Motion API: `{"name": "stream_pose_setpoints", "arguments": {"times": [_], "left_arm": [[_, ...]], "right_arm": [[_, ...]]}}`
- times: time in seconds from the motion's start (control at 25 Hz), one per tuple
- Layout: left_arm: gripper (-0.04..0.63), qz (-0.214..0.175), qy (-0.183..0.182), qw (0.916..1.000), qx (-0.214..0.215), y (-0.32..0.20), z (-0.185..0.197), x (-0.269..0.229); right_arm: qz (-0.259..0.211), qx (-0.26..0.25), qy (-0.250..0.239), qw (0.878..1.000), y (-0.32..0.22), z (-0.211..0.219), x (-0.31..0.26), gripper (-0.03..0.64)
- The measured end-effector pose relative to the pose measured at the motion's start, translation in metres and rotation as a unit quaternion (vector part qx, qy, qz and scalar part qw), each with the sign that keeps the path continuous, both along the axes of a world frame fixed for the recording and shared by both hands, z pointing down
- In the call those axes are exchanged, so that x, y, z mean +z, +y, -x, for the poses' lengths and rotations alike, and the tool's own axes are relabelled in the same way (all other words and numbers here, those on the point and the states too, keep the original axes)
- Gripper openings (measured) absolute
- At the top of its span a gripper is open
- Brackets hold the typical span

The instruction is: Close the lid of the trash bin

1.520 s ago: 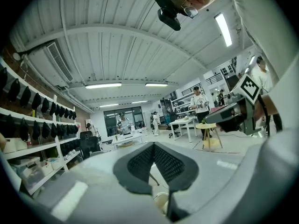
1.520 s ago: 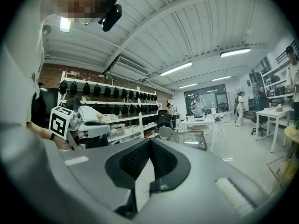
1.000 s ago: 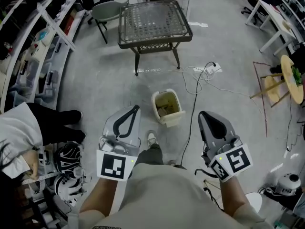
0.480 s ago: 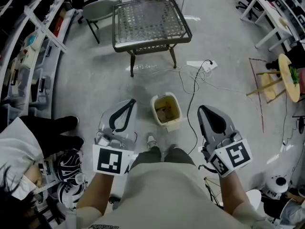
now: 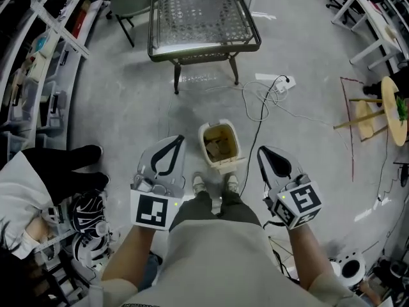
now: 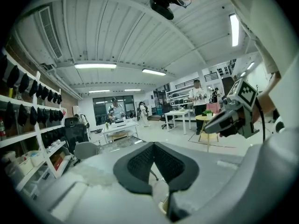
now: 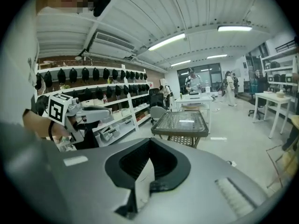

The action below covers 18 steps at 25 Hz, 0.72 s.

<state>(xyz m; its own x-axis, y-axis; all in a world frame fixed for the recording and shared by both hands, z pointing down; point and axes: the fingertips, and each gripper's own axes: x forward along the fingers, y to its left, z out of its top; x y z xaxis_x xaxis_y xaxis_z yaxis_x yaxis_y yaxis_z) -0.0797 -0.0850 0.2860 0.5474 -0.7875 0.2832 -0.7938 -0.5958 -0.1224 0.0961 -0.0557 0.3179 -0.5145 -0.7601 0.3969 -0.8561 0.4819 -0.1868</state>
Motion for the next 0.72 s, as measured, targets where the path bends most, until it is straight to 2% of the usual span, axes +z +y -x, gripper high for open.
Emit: {"name": "stream_pose_setpoints", "arguments": {"times": [0.24,0.4,0.72], "left_arm": [[0.003,0.062,-0.018,0.9978,-0.017,-0.009,-0.012,0.079],[0.002,0.094,-0.046,0.9944,-0.015,-0.005,-0.011,0.137],[0.003,0.19,-0.065,0.9791,-0.035,0.006,-0.003,0.261]], "right_arm": [[0.093,-0.049,-0.01,0.994,-0.003,0.001,0.11,0.003],[0.132,-0.079,-0.002,0.988,0.009,0.004,0.179,0.003],[0.251,-0.154,0.031,0.955,0.045,0.007,0.316,0.003]]}}
